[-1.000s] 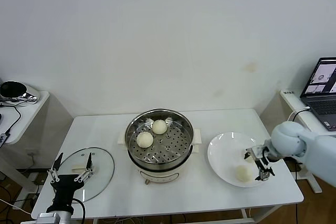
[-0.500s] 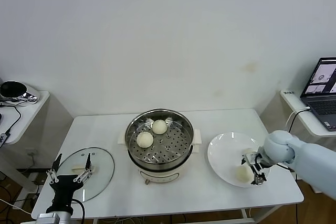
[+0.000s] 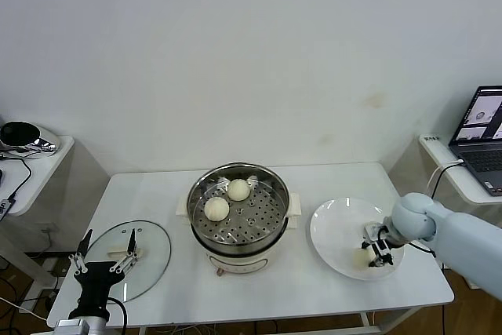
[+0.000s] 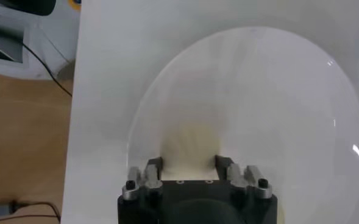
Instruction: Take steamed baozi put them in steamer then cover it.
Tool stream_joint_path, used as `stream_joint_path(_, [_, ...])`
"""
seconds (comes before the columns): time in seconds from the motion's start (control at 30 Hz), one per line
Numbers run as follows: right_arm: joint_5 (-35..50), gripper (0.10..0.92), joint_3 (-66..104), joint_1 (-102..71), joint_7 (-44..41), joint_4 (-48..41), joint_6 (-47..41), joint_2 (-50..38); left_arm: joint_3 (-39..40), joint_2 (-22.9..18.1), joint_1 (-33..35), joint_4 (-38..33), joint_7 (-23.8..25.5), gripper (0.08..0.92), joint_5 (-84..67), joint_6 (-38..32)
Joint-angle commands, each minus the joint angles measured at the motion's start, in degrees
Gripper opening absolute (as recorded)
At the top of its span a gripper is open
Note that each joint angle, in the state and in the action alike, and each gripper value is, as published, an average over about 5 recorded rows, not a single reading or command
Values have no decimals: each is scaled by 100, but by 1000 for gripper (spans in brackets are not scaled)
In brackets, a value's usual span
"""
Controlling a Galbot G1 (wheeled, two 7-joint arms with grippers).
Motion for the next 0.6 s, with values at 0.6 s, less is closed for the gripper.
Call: stream_joint_path(0.6, [2336, 475, -1839, 4986, -222, 317, 5, 1270, 37, 78, -68, -52, 3, 823, -38, 5])
